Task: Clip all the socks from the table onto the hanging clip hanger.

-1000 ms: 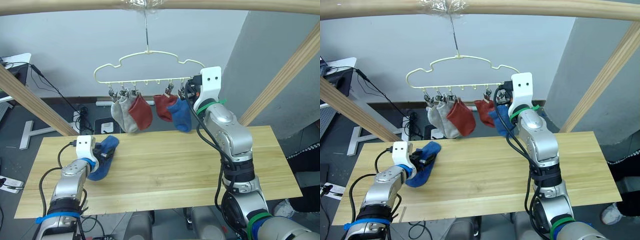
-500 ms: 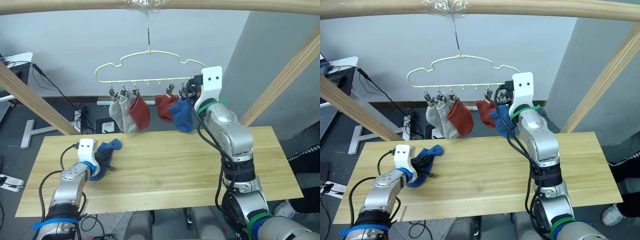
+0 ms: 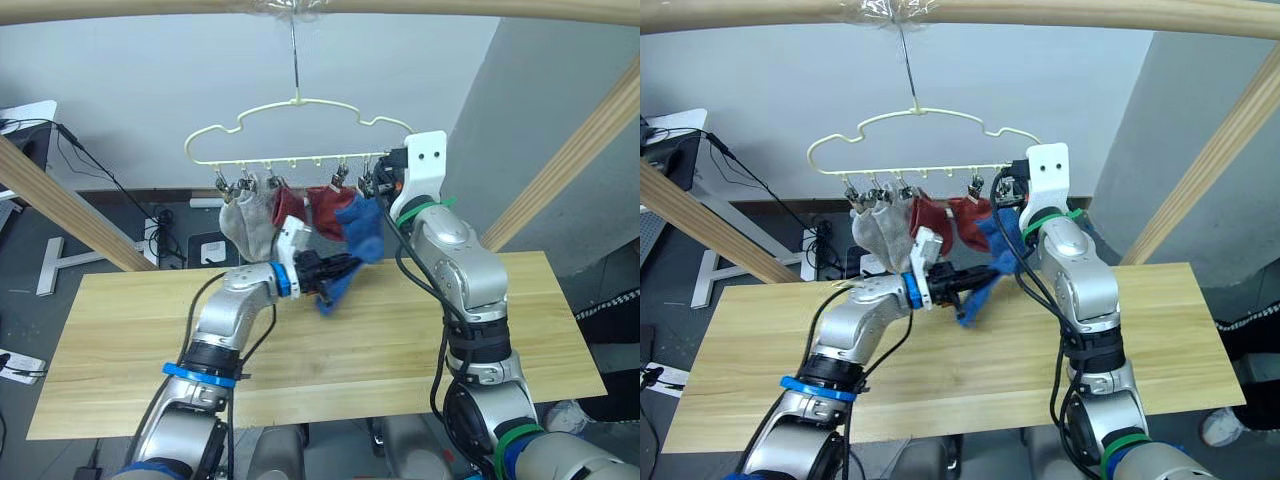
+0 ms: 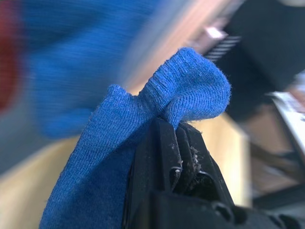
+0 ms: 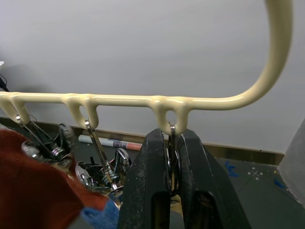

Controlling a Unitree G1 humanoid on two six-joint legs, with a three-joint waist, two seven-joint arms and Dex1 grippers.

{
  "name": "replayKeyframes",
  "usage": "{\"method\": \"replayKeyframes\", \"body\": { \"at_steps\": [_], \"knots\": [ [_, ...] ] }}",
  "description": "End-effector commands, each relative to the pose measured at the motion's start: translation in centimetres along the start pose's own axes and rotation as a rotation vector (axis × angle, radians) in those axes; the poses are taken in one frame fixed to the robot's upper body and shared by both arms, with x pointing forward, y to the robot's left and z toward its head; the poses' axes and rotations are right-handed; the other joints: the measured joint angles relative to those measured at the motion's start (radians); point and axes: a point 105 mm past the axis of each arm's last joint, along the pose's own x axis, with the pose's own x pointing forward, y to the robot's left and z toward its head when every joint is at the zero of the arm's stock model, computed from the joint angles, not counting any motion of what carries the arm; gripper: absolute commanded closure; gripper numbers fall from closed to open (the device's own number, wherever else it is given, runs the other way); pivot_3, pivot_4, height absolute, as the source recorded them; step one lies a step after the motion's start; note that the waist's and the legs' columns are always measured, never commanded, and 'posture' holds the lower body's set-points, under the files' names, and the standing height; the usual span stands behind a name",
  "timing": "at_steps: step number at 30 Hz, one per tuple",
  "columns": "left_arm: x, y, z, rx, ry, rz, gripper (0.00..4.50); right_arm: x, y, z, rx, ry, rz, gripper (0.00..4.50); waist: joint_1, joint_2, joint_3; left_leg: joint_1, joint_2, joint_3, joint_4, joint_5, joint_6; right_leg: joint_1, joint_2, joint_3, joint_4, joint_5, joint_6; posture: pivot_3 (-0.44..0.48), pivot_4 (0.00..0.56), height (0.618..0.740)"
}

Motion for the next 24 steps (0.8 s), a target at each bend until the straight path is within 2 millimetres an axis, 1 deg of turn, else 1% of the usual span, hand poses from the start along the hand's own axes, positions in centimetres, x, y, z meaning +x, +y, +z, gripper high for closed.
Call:
{"method": "replayKeyframes", "body": {
  "at_steps": [1, 5, 9, 11, 13, 15, 20, 24],
  "knots": [
    [1.4, -1.1, 2.3, 0.057, -0.093, 0.01, 4.46, -0.4, 0.5, 2.4, 0.003, -0.083, 0.015, 4.5, 0.001, 0.0, 0.0, 0.0, 0.0, 0.0, 0.0, 0.0, 0.0, 0.0, 0.0, 0.0, 0.0, 0.0, 0.0, -0.06, 0.262, 0.72],
    [3.0, -1.6, 3.2, 0.091, -0.175, 0.064, 4.46, -0.4, 0.6, 2.5, 0.007, -0.085, 0.019, 4.5, 0.002, 0.0, 0.0, 0.0, 0.0, -0.001, 0.0, 0.0, 0.0, 0.0, 0.0, 0.0, 0.001, 0.0, 0.0, -0.058, 0.261, 0.72],
    [3.9, -0.4, 3.6, 0.11, -0.234, 0.214, 4.46, -0.4, 0.8, 2.7, 0.008, -0.089, 0.021, 4.5, 0.002, 0.0, 0.0, 0.0, -0.001, -0.001, 0.001, 0.0, 0.0, 0.0, 0.0, 0.0, 0.001, 0.0, 0.0, -0.061, 0.261, 0.72],
    [3.9, 0.1, 3.6, 0.12, -0.247, 0.265, 4.46, -0.3, 0.8, 2.8, 0.008, -0.09, 0.02, 4.5, 0.001, 0.0, 0.0, 0.0, -0.001, -0.001, 0.001, 0.0, 0.0, 0.0, 0.0, 0.0, 0.001, 0.0, 0.0, -0.069, 0.26, 0.72],
    [3.6, 1.3, 3.5, 0.141, -0.254, 0.354, 4.46, -0.4, 0.7, 2.9, 0.006, -0.093, 0.018, 4.5, 0.001, 0.0, 0.0, 0.0, -0.001, -0.001, 0.001, 0.0, 0.0, 0.0, 0.0, 0.0, 0.001, 0.0, 0.0, -0.075, 0.259, 0.72],
    [3.3, 1.9, 3.1, 0.139, -0.247, 0.389, 4.46, -0.5, 0.6, 2.9, 0.006, -0.095, 0.016, 4.5, 0.001, 0.0, 0.0, 0.0, -0.001, -0.001, 0.001, 0.0, 0.0, 0.0, 0.0, 0.0, 0.001, 0.0, 0.0, -0.075, 0.259, 0.72],
    [3.1, 2.1, 2.5, 0.112, -0.263, 0.403, 4.46, -0.5, 0.6, 3.0, 0.006, -0.097, 0.015, 4.5, 0.001, 0.0, 0.0, 0.0, -0.001, -0.001, 0.001, 0.0, 0.0, 0.0, 0.0, 0.0, 0.001, 0.0, 0.0, -0.078, 0.256, 0.72],
    [3.0, 2.5, 2.4, 0.116, -0.273, 0.438, 4.46, -0.6, 0.7, 2.9, 0.009, -0.095, 0.017, 4.5, 0.001, 0.0, 0.0, 0.0, -0.001, 0.0, 0.001, 0.0, 0.0, 0.0, 0.0, 0.0, 0.001, 0.0, 0.0, -0.081, 0.253, 0.72]
  ]
}}
